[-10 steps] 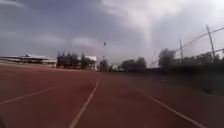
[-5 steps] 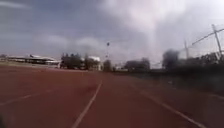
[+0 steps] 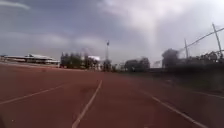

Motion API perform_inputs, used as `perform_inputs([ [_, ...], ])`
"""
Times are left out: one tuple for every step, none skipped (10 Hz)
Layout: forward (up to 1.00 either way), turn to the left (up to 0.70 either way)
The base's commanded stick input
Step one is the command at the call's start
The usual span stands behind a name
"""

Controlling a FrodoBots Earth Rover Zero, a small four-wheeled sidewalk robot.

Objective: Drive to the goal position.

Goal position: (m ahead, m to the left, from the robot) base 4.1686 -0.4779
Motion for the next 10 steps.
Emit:
perform_inputs([
  [0.7, 0.0],
  [0.7, 0.0],
  [0.7, 0.0],
  [0.7, 0.0],
  [0.7, 0.0],
  [0.7, 0.0],
  [0.7, 0.0],
  [0.7, 0.0],
  [0.7, 0.0],
  [0.7, 0.0],
])
